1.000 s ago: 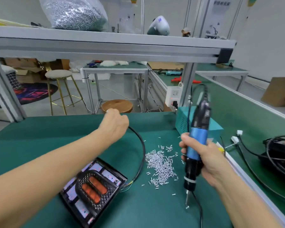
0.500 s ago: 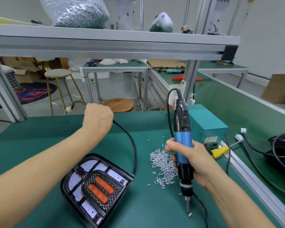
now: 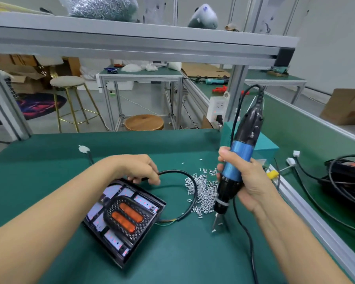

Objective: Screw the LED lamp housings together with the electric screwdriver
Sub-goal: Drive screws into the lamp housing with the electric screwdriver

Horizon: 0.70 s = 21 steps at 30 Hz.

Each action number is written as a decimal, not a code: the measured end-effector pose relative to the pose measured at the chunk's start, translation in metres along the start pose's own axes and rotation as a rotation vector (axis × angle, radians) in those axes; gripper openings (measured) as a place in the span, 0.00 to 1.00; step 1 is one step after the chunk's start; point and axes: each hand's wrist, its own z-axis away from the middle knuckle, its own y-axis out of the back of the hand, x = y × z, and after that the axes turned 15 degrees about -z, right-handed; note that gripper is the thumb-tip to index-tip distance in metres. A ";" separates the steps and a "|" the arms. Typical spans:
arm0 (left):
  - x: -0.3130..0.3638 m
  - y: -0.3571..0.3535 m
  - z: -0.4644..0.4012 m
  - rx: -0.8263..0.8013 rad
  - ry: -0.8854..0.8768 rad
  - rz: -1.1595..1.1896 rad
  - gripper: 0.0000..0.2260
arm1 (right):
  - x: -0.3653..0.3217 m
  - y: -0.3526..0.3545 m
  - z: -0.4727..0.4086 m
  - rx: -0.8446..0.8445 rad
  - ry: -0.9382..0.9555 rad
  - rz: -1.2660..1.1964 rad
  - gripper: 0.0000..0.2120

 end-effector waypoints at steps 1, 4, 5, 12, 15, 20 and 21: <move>-0.001 0.000 0.000 0.028 0.033 0.060 0.10 | -0.003 0.002 0.002 0.000 0.010 -0.003 0.20; 0.007 0.001 0.005 0.176 0.098 -0.016 0.16 | -0.011 0.007 0.005 -0.007 0.053 -0.014 0.20; 0.012 0.001 0.008 0.259 0.146 -0.192 0.20 | -0.013 0.008 0.008 -0.015 0.067 -0.022 0.19; 0.086 -0.038 0.041 0.739 0.092 -0.622 0.15 | -0.023 0.015 0.015 -0.007 0.231 -0.005 0.12; 0.117 -0.077 0.041 0.612 -0.062 -0.323 0.13 | -0.025 0.014 0.015 0.037 0.272 -0.098 0.09; 0.122 -0.128 0.046 0.390 -0.065 0.449 0.15 | -0.032 0.019 0.015 0.097 0.274 -0.213 0.07; 0.121 -0.134 0.050 0.346 -0.062 0.613 0.15 | -0.033 0.019 0.015 0.099 0.271 -0.230 0.06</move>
